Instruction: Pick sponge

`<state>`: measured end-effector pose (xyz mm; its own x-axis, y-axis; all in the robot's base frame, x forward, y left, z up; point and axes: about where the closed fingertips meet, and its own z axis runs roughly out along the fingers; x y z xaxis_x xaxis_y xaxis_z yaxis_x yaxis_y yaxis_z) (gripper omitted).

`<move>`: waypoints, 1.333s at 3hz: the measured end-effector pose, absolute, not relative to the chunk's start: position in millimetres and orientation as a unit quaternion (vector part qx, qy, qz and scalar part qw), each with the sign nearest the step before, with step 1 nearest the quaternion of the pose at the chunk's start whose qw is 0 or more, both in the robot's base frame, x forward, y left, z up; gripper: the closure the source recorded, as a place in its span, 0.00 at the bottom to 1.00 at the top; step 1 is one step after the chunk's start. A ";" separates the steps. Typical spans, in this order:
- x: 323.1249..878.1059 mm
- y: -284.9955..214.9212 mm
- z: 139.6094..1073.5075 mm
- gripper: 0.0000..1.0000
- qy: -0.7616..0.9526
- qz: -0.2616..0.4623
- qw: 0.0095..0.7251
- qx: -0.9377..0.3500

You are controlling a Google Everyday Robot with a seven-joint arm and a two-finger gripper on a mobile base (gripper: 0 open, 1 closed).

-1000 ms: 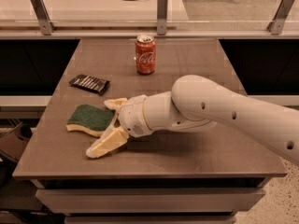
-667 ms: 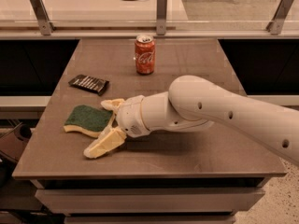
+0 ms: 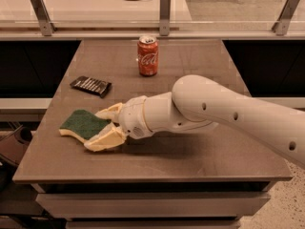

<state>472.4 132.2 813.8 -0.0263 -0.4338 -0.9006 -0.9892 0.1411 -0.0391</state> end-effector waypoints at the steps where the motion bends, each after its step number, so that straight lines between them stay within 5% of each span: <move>1: 472.3 132.3 815.2 1.00 0.632 0.336 0.413 -0.563; 4: 496.1 109.1 854.1 1.00 0.609 0.325 0.450 -0.567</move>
Offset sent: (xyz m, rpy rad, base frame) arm 0.0000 0.0001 0.0010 0.0000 -0.0001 0.0001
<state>496.1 109.1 854.1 0.0482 -0.3970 -0.9166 -0.9825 0.1463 -0.1150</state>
